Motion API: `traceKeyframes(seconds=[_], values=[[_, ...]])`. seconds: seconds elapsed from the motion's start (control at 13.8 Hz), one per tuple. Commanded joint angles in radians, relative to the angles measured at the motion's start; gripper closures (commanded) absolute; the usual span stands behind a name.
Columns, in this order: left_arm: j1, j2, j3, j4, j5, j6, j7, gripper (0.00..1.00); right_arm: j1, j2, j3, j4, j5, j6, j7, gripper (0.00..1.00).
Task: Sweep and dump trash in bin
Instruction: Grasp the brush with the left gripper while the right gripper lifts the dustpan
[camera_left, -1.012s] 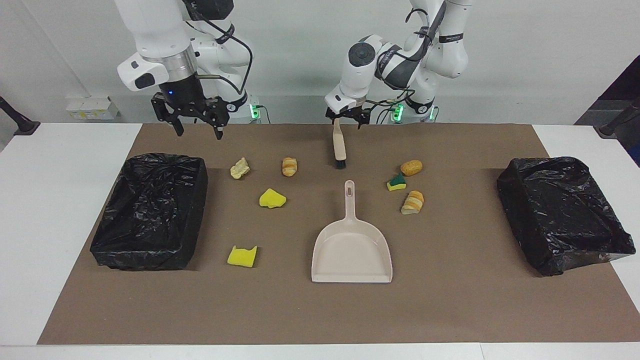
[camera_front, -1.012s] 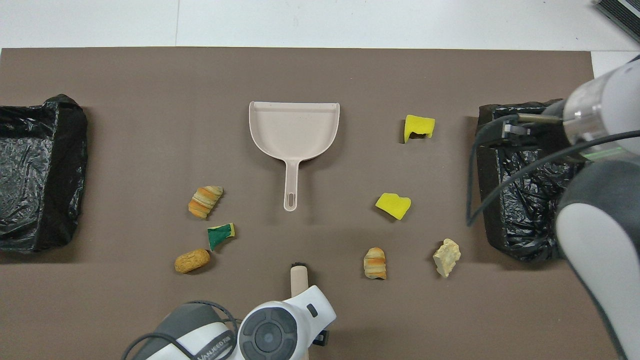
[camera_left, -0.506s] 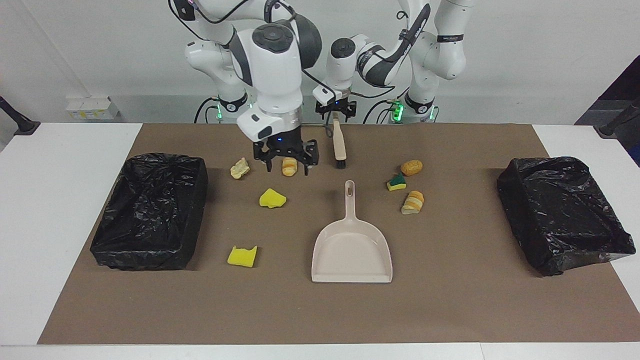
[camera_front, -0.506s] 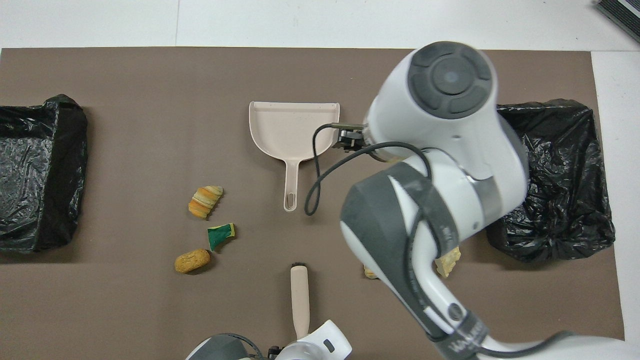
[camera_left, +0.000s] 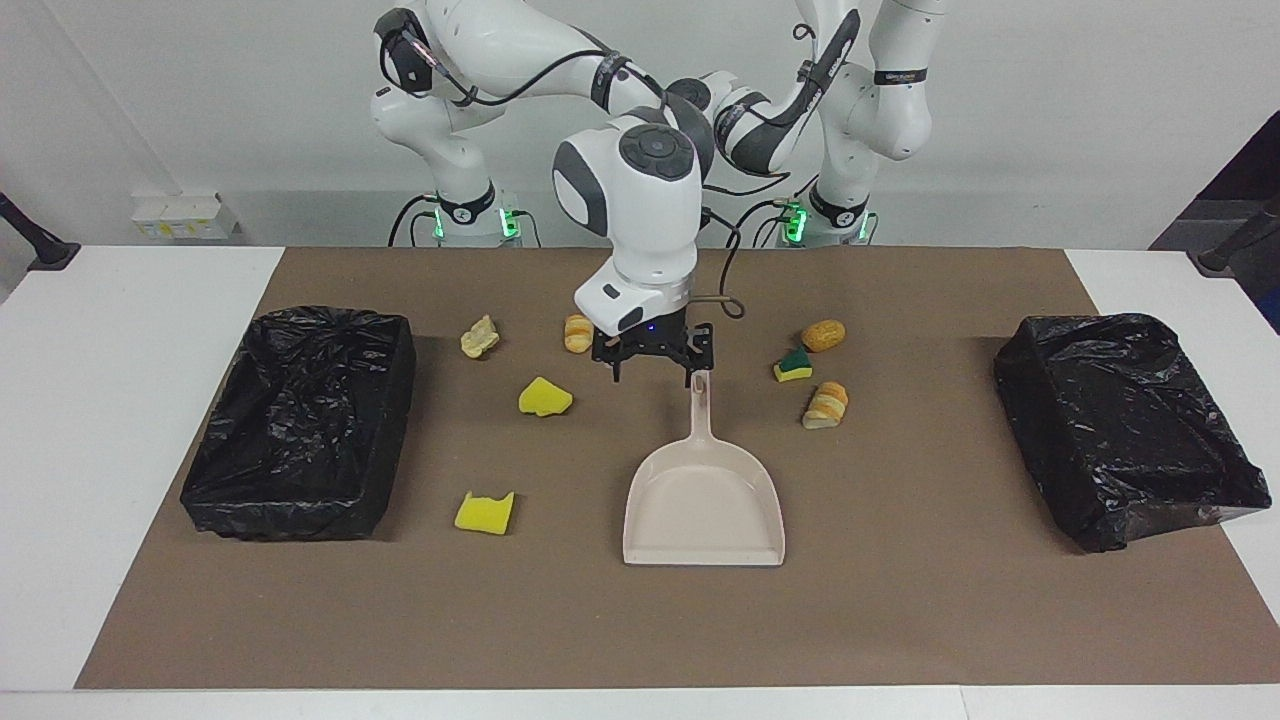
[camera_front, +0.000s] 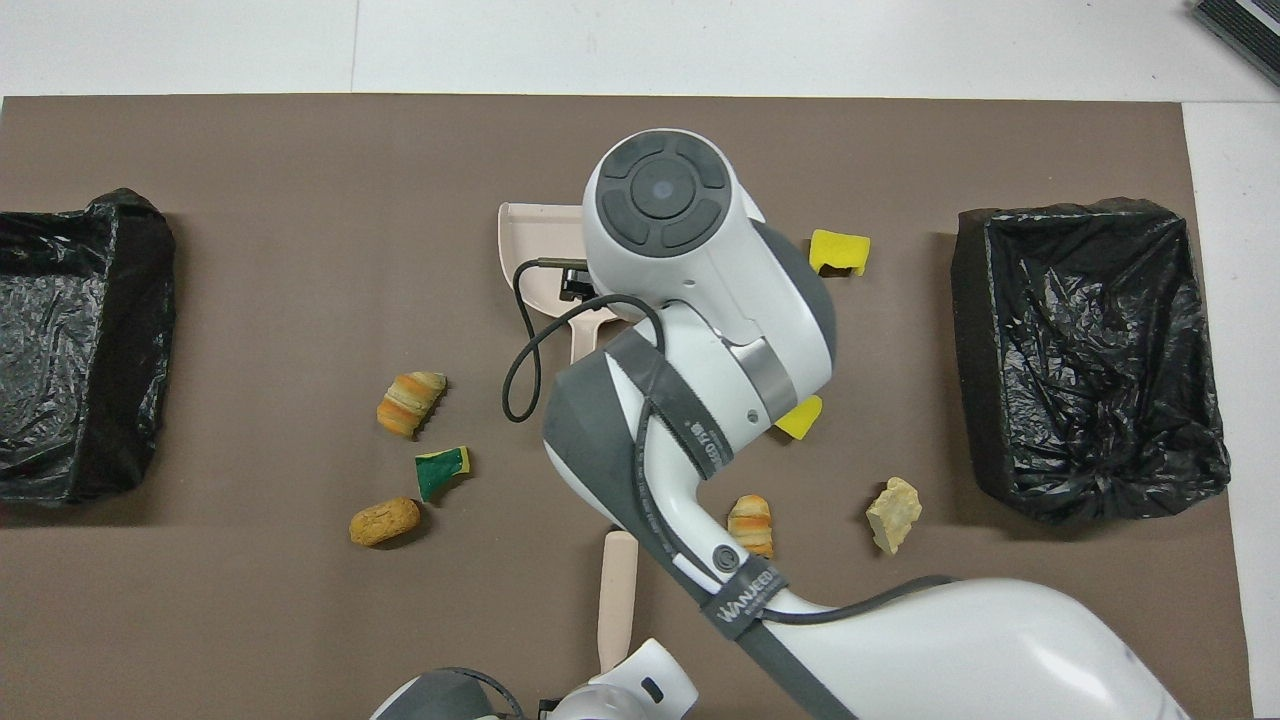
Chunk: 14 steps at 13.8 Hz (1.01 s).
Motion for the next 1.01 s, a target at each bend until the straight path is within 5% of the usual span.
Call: traceKeyframes(seconds=[0.0, 0.36, 0.72, 0.94], values=[[-0.003, -0.030, 0.012, -0.035, -0.004, 0.001, -0.017, 1.00, 0.062, 0.096, -0.014, 0.068, -0.041, 0.042, 0.068, 0.00], [0.014, -0.114, 0.015, -0.039, 0.008, -0.145, -0.017, 1.00, 0.116, 0.132, -0.018, 0.047, -0.053, 0.085, 0.088, 0.00], [0.040, -0.273, 0.012, -0.143, 0.079, -0.234, -0.015, 1.00, 0.115, 0.072, -0.014, -0.132, -0.034, 0.191, 0.091, 0.04], [0.116, -0.295, 0.012, -0.147, 0.138, -0.260, -0.008, 1.00, 0.107, 0.002, -0.014, -0.293, -0.030, 0.275, 0.097, 0.09]])
